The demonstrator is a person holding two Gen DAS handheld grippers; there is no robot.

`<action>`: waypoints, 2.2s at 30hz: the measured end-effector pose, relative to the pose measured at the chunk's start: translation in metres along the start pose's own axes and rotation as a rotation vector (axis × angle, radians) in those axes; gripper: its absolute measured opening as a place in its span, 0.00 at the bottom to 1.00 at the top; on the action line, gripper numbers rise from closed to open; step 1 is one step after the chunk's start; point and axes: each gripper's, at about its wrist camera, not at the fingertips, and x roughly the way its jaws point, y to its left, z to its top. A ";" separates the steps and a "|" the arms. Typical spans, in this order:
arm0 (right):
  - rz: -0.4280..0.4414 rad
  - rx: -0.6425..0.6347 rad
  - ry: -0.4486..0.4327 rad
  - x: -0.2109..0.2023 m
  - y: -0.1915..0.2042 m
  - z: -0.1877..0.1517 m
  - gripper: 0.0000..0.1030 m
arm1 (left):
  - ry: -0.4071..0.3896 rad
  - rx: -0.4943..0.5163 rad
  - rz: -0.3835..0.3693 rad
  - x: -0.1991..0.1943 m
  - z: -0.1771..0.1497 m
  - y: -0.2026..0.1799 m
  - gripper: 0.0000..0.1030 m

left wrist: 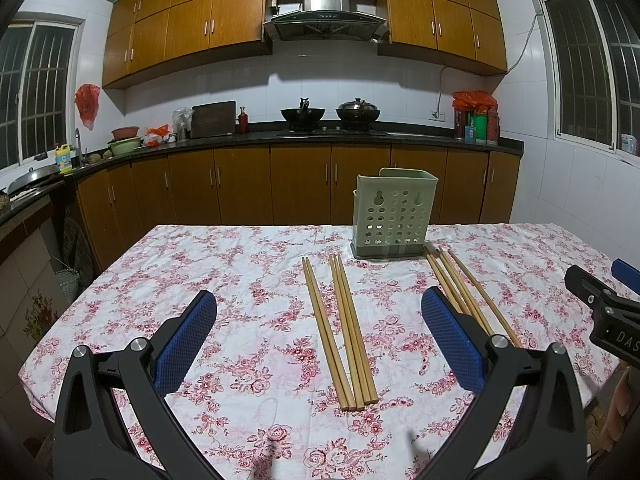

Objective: Organize utensils

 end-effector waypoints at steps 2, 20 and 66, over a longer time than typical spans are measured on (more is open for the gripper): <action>0.000 0.000 0.000 0.000 0.000 0.000 0.96 | 0.000 0.000 0.001 0.000 0.000 0.000 0.98; 0.000 0.001 0.000 -0.001 0.000 0.000 0.96 | 0.000 0.000 0.000 0.000 0.000 0.000 0.98; -0.041 0.042 0.194 0.062 -0.020 -0.004 0.96 | 0.146 -0.035 0.051 0.041 -0.004 0.021 0.98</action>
